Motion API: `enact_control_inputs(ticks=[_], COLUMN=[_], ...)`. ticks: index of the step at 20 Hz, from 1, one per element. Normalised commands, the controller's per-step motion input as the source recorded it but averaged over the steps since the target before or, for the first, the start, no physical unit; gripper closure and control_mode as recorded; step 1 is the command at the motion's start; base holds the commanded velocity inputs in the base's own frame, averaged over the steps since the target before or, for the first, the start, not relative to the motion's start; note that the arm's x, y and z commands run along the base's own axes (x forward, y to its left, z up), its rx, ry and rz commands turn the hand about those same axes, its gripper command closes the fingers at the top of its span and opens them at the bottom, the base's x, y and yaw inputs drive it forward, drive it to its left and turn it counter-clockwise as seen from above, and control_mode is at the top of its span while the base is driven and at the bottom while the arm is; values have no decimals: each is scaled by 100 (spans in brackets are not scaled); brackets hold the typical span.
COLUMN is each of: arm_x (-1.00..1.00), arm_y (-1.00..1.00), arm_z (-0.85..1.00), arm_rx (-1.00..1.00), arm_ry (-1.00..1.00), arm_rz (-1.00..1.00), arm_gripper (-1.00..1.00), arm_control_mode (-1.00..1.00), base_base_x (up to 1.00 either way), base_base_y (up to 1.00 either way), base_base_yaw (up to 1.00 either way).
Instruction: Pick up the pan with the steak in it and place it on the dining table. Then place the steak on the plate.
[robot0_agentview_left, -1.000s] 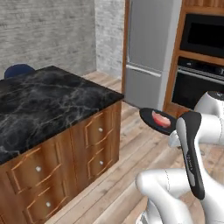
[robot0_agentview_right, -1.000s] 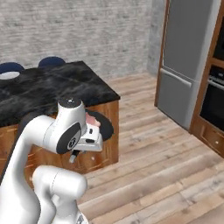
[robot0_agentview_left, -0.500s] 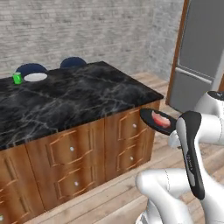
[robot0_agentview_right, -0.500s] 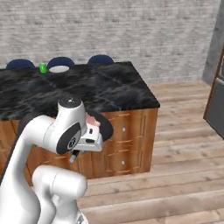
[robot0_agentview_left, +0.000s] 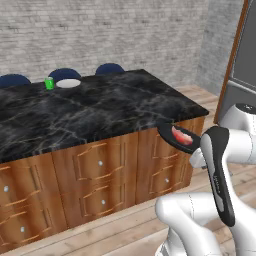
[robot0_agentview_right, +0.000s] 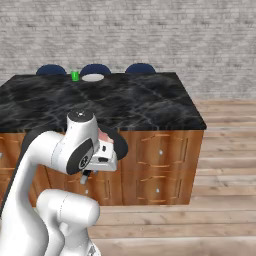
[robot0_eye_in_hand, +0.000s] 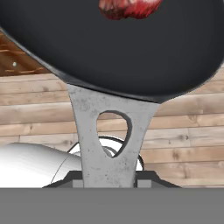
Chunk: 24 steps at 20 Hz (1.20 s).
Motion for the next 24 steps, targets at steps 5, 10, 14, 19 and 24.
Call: enact_control_inputs(ticks=[5, 10, 14, 19, 24], arm_x=[0, 0, 0, 0, 0], arm_y=[0, 0, 0, 0, 0], arm_z=[0, 0, 0, 0, 0], arm_rx=[0, 0, 0, 0, 0], arm_ry=[0, 0, 0, 0, 0], arm_rz=[0, 0, 0, 0, 0], arm_gripper=[100, 100, 100, 100, 100], arm_control_mode=[100, 100, 100, 100, 100], base_base_x=[0, -8, -14, -17, -14], base_base_y=[100, 100, 100, 100, 100], base_base_yaw=[10, 12, 10, 10, 9])
